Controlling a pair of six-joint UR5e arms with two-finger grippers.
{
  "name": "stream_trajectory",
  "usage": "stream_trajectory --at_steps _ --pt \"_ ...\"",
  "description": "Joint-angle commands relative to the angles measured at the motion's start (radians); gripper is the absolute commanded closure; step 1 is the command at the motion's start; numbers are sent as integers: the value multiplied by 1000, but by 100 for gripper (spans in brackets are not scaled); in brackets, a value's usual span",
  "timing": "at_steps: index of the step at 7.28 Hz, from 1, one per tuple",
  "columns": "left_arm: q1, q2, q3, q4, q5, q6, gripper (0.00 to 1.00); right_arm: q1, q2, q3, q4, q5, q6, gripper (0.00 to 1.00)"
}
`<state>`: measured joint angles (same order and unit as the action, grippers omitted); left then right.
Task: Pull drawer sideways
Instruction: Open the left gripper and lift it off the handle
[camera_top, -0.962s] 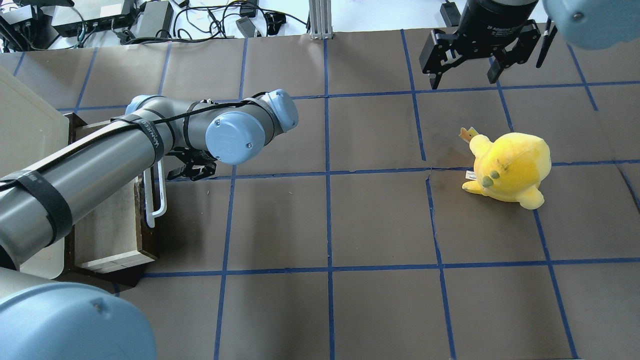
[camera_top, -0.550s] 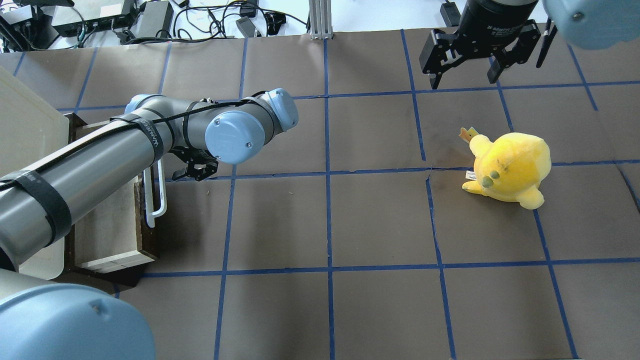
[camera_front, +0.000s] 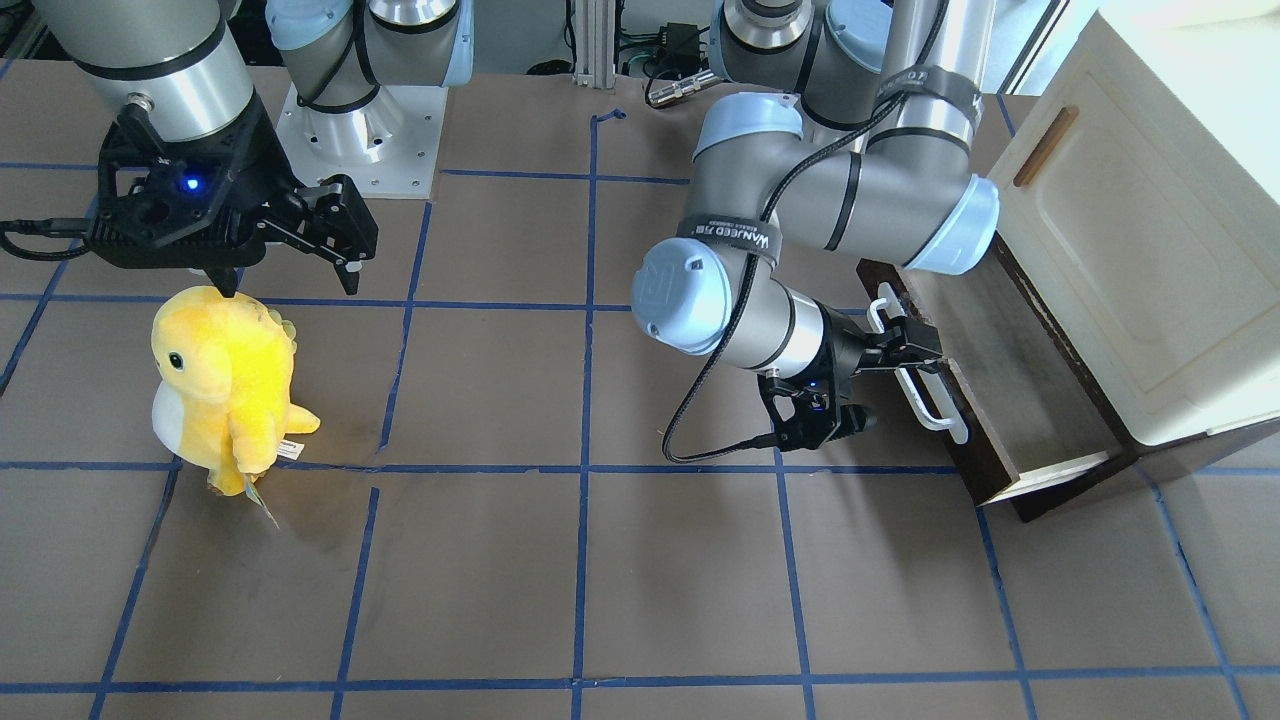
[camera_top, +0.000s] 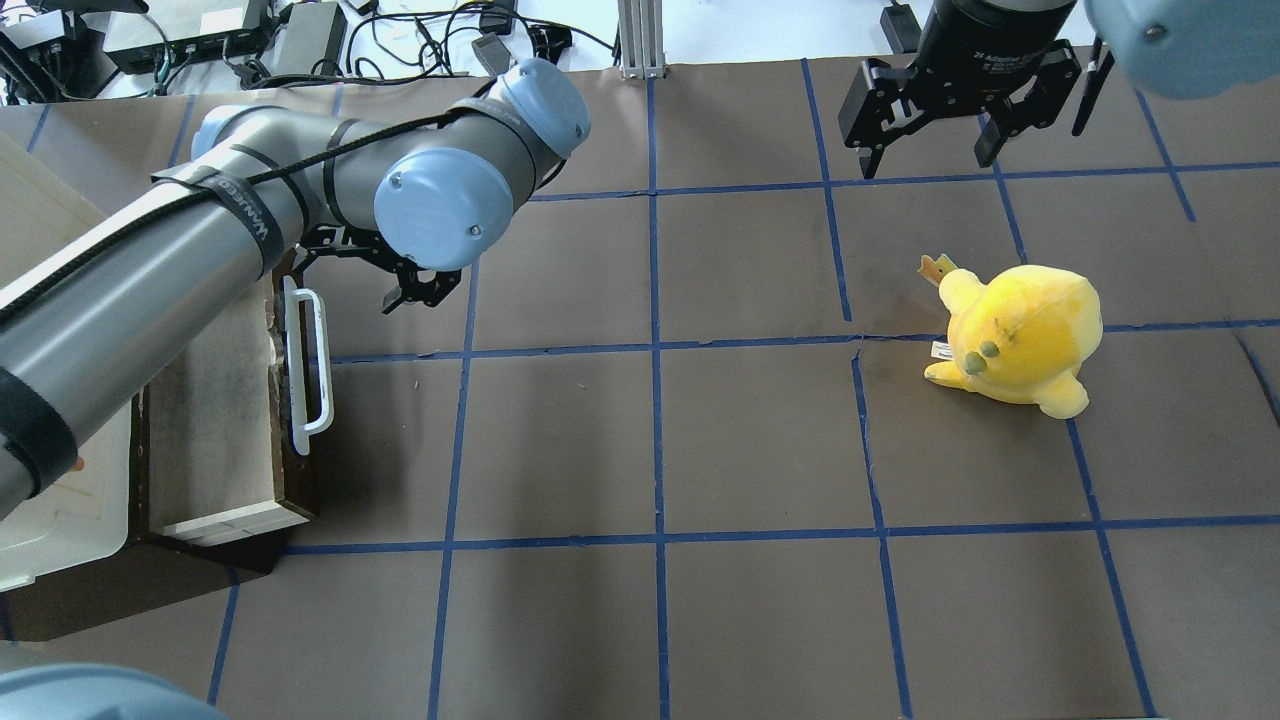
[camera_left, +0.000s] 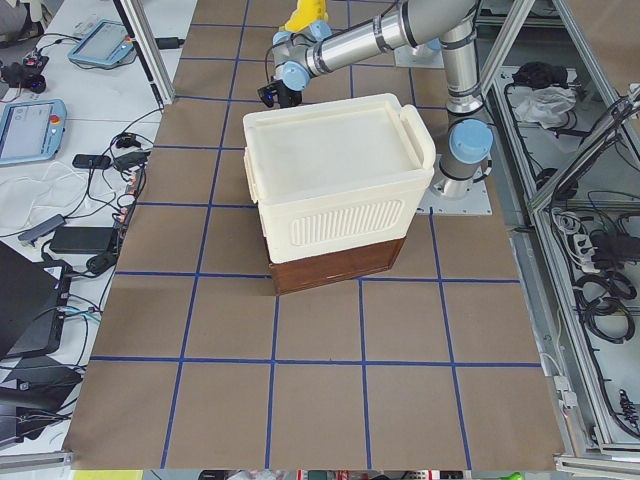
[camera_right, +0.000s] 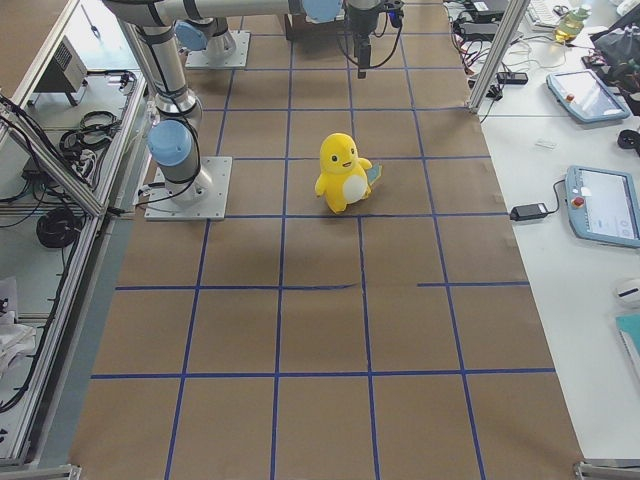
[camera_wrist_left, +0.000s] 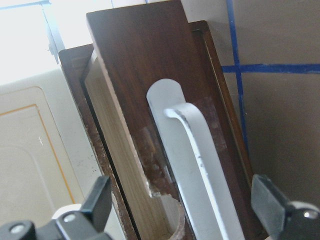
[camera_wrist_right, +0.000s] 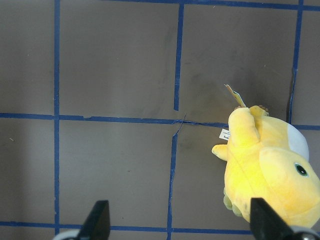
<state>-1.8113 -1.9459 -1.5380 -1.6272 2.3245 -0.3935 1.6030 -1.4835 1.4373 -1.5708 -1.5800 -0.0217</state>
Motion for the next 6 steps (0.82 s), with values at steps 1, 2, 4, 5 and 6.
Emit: stream_trajectory --at_steps 1,2,4,5,6 --pt "9 88 36 9 -128 54 0 0 0 0 0 0 0 0" --pt "9 149 50 15 -184 62 0 0 0 0 0 0 0 0" --pt "48 270 53 17 -377 129 0 0 0 0 0 0 0 0" --pt "75 321 52 17 -475 131 0 0 0 0 0 0 -1 0" --pt "107 358 50 20 -537 154 1 0 0 0 0 0 0 0"
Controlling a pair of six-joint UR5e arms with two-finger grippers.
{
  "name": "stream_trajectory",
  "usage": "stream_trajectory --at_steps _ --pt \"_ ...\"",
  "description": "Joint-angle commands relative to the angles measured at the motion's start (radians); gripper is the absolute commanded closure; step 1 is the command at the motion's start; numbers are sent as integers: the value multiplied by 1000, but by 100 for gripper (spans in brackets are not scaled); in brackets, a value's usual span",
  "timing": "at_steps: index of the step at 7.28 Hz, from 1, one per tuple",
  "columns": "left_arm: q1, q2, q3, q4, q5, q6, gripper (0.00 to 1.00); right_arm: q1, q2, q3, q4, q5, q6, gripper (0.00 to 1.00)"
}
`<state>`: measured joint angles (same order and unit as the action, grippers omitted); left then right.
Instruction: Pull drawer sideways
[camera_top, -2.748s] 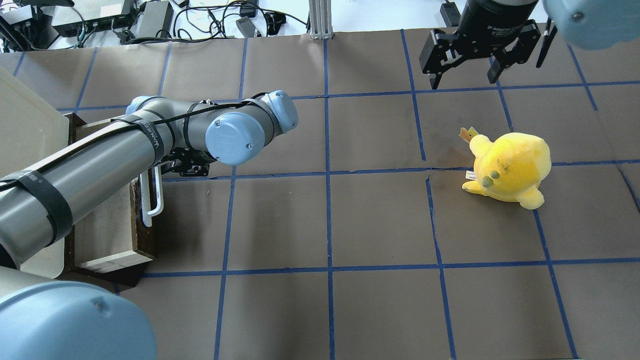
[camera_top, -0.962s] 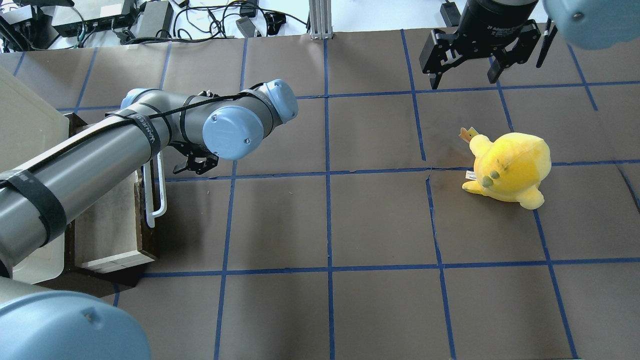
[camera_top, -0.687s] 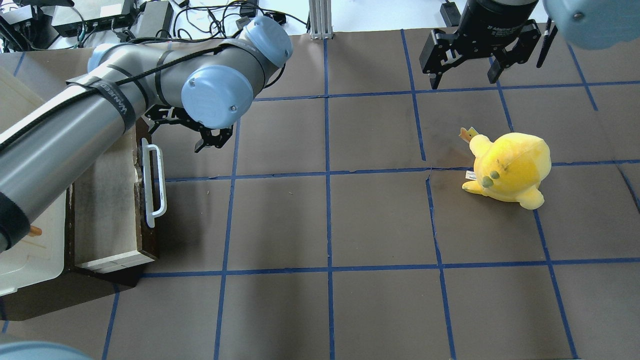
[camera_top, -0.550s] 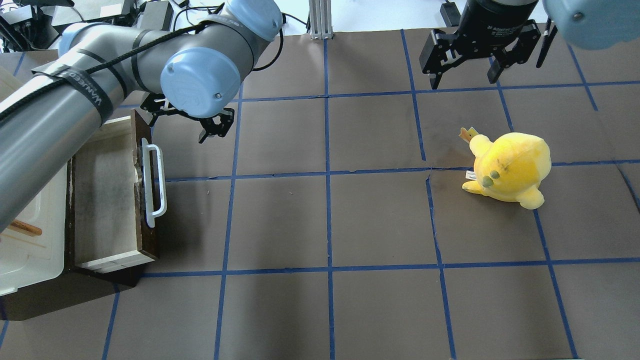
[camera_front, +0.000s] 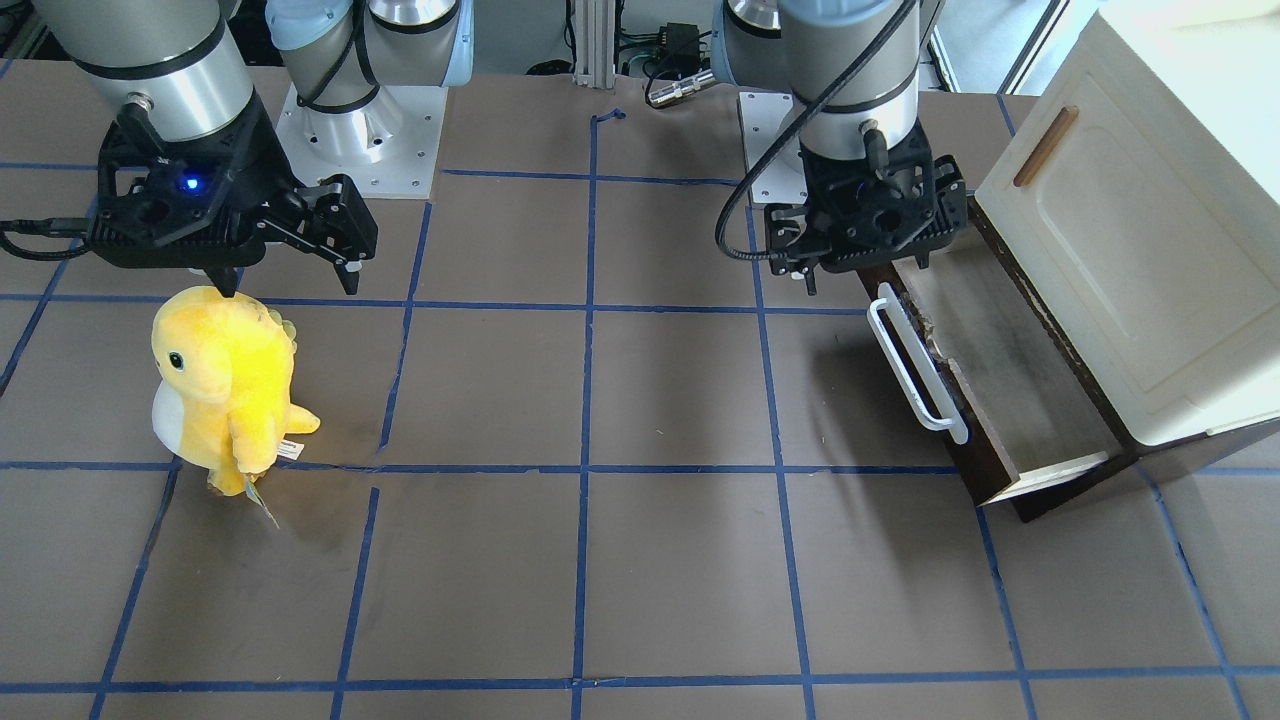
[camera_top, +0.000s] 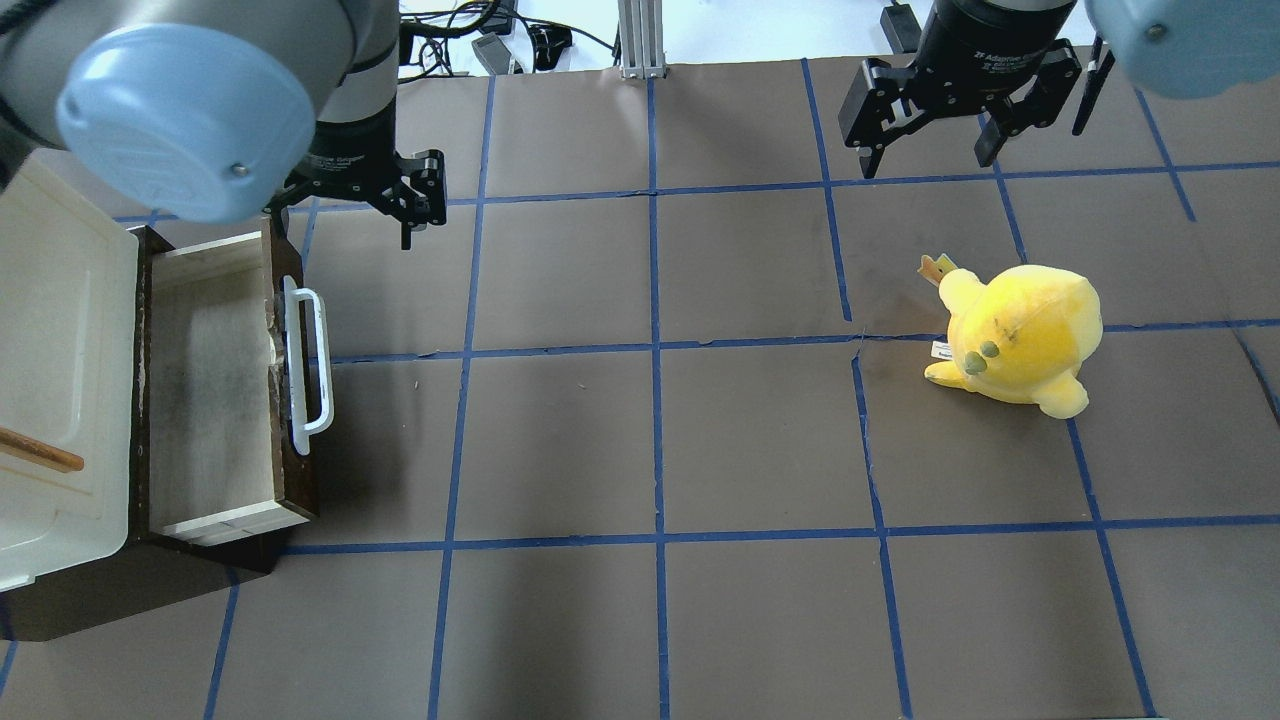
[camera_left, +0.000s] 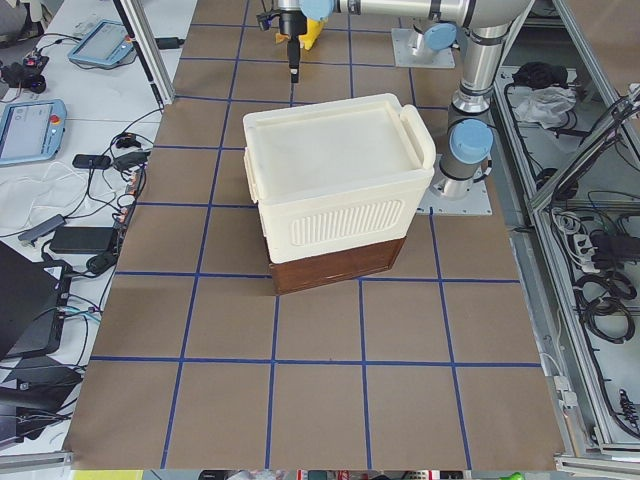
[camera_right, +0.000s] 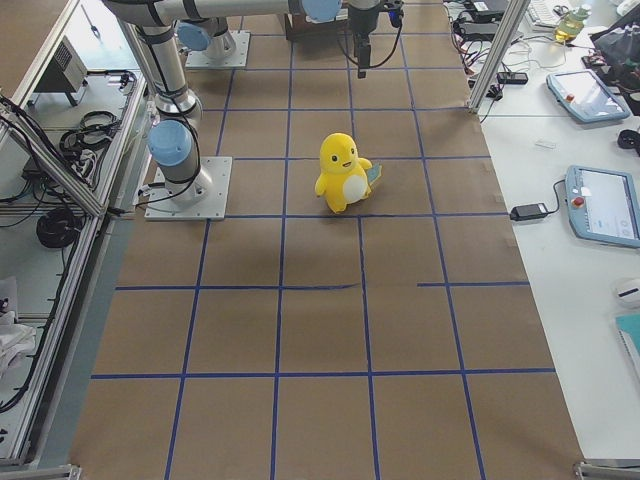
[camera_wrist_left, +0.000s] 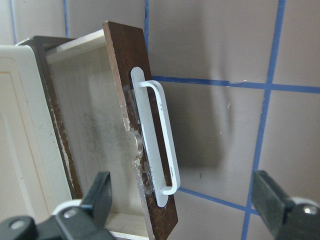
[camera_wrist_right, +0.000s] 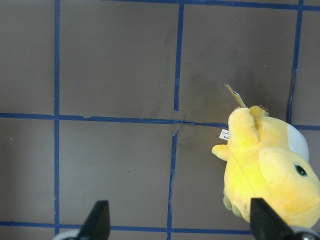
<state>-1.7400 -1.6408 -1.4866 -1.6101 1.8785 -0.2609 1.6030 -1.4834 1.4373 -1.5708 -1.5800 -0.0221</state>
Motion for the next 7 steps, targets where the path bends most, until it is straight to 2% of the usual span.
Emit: stream_trajectory --at_steps 1,2,5,6,7 --pt "71 74 -13 54 -163 120 1 0 0 0 0 0 -1 0" --pt "100 94 -18 80 -264 184 1 0 0 0 0 0 -1 0" --pt "149 128 -53 72 -355 224 0 0 0 0 0 0 1 0" --pt "155 133 -60 68 -340 349 0 0 0 0 0 0 1 0" --pt "155 137 -58 67 -328 365 0 0 0 0 0 0 1 0"
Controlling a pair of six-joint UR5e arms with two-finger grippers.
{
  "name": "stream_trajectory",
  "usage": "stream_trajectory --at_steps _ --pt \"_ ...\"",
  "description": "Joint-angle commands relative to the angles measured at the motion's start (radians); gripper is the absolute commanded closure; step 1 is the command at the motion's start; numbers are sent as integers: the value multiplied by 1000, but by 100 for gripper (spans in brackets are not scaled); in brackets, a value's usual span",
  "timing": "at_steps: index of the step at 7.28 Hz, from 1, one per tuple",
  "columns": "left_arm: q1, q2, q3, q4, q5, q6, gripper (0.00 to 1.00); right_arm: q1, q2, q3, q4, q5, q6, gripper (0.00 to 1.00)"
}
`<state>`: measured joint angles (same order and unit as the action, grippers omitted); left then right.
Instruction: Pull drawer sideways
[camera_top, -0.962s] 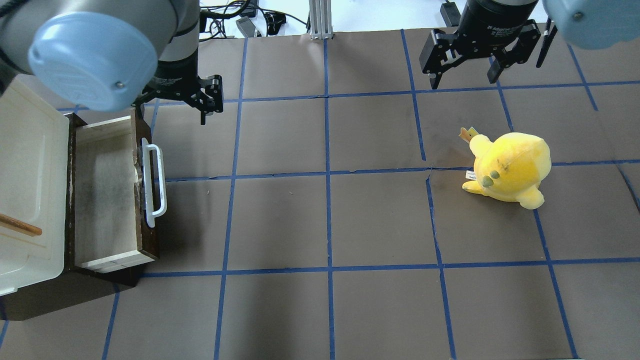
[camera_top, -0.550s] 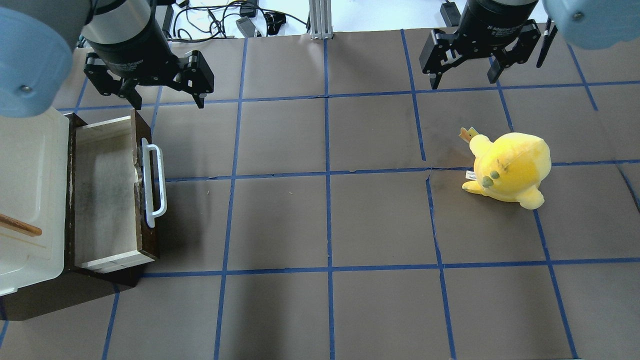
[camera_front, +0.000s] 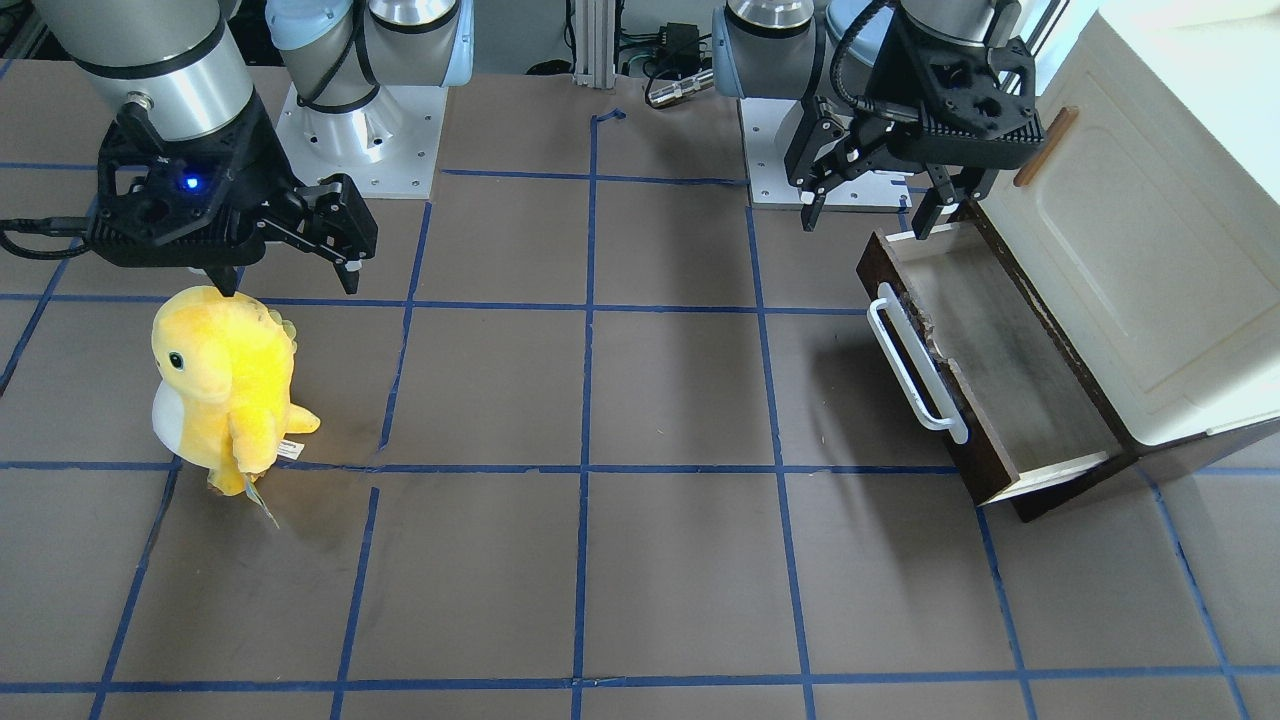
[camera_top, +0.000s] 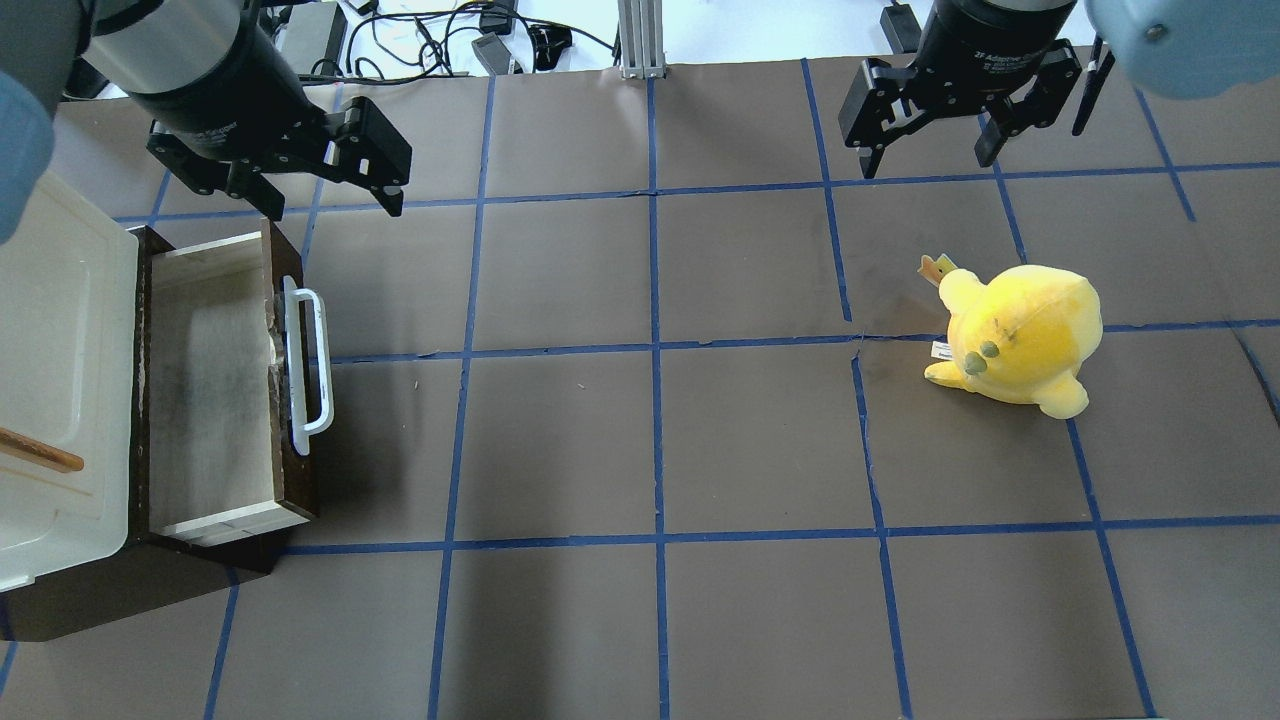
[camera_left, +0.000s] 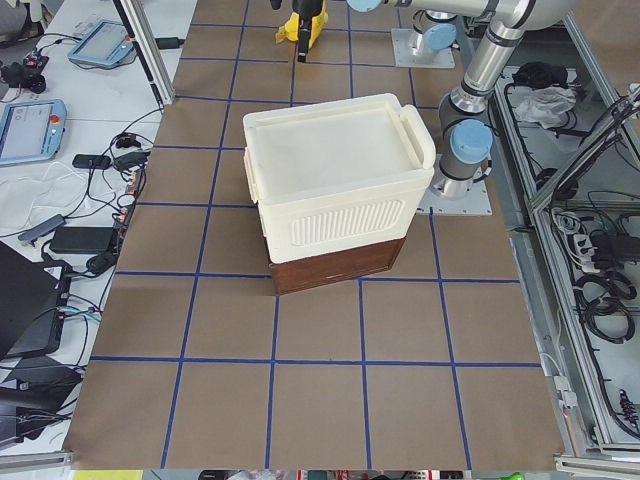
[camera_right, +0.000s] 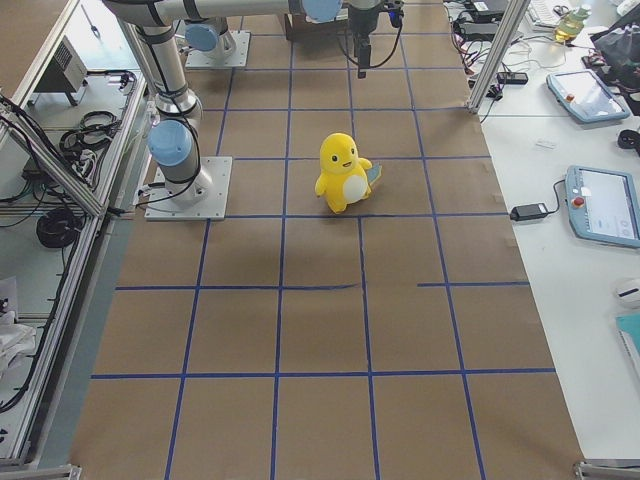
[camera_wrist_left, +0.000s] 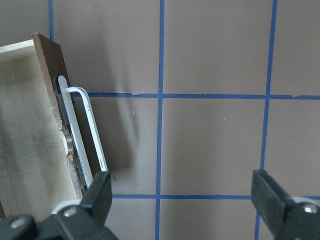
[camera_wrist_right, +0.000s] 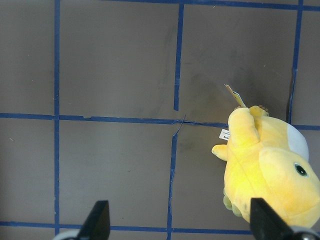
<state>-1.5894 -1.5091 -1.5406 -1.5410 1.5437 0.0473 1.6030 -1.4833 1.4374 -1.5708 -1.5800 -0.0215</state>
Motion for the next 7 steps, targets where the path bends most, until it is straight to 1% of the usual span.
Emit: stream_trajectory --at_steps 1,2,4,7 --pt "11 9 -4 -1 36 68 0 0 0 0 0 0 0 0" --pt "11 7 -7 8 35 56 0 0 0 0 0 0 0 0" --pt "46 6 -7 27 29 46 0 0 0 0 0 0 0 0" --pt "46 7 -15 25 27 46 0 0 0 0 0 0 -2 0"
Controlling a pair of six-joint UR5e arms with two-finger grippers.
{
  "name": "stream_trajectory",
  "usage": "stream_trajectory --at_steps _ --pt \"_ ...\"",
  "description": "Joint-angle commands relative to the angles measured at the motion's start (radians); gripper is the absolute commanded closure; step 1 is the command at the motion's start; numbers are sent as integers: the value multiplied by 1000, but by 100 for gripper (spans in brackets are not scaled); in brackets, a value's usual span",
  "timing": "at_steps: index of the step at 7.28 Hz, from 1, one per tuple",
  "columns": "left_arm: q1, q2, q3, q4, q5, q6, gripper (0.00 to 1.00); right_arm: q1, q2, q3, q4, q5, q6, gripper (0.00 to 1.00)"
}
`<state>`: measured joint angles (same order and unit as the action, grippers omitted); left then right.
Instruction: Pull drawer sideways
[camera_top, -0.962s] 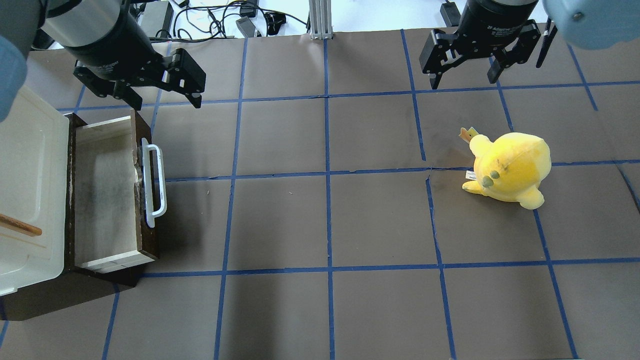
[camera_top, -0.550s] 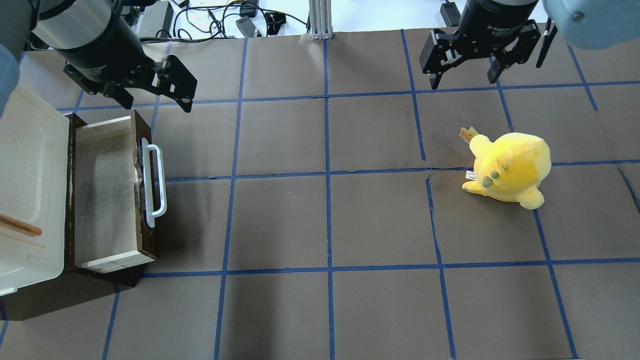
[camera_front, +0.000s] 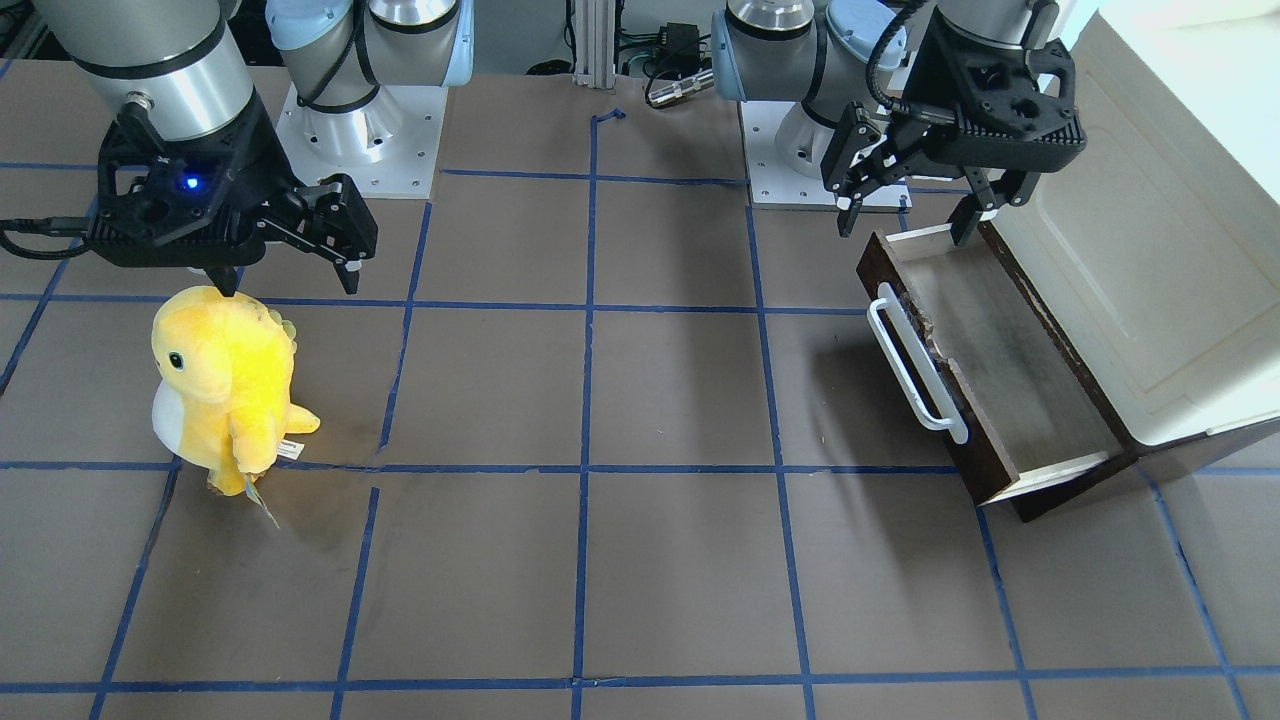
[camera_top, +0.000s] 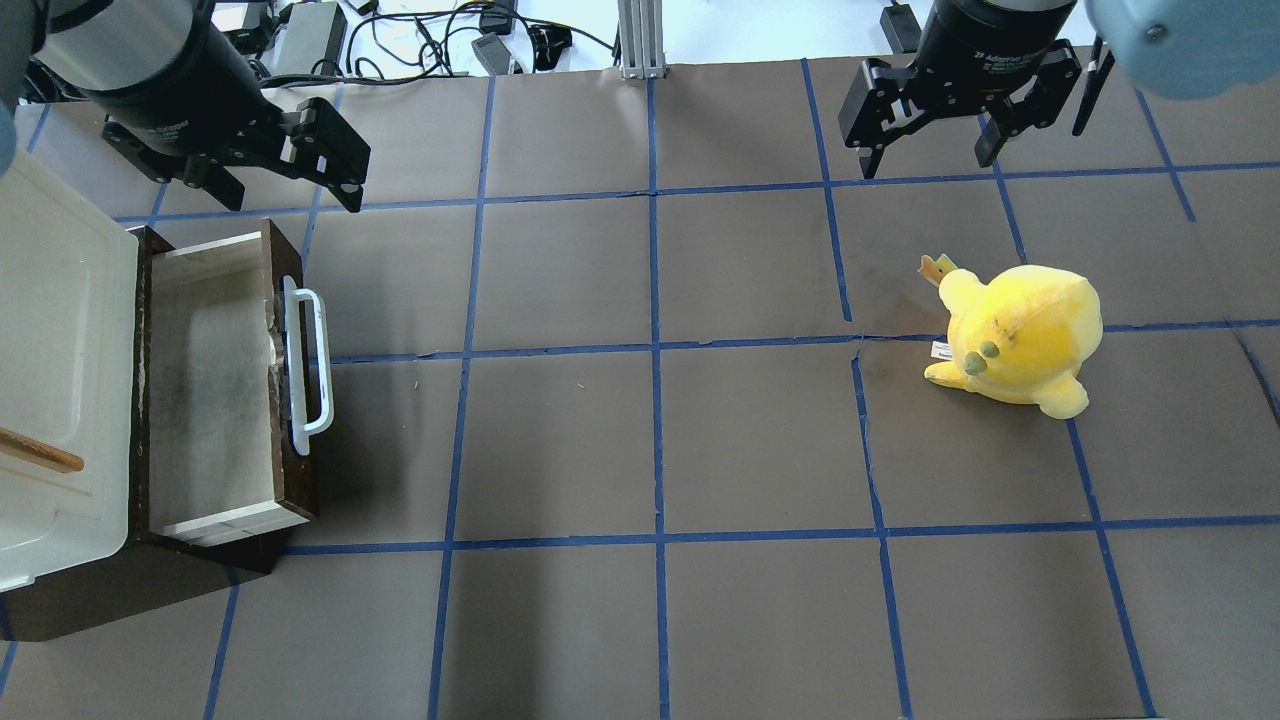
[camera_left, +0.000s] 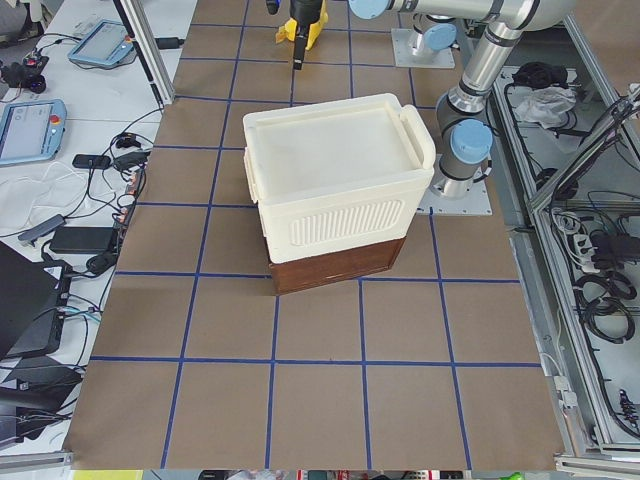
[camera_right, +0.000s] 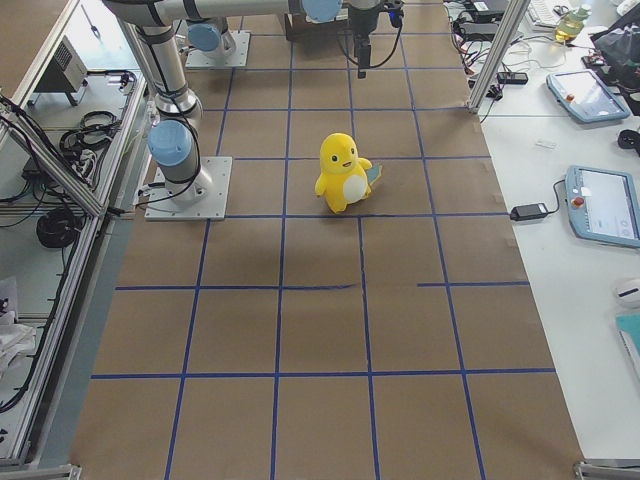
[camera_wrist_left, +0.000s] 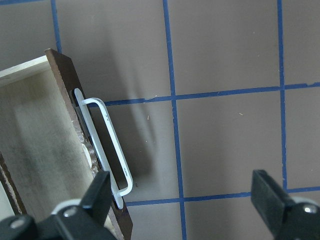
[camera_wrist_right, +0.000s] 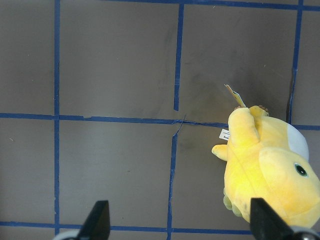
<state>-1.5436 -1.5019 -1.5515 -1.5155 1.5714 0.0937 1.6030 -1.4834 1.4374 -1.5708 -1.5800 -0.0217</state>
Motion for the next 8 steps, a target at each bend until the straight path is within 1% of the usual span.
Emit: stream_trajectory --at_steps 1,8 --pt "0 0 -4 0 -7 -2 0 0 0 0 0 0 0 0" --pt "-1 3 -18 9 -7 -3 0 0 0 0 0 0 0 0"
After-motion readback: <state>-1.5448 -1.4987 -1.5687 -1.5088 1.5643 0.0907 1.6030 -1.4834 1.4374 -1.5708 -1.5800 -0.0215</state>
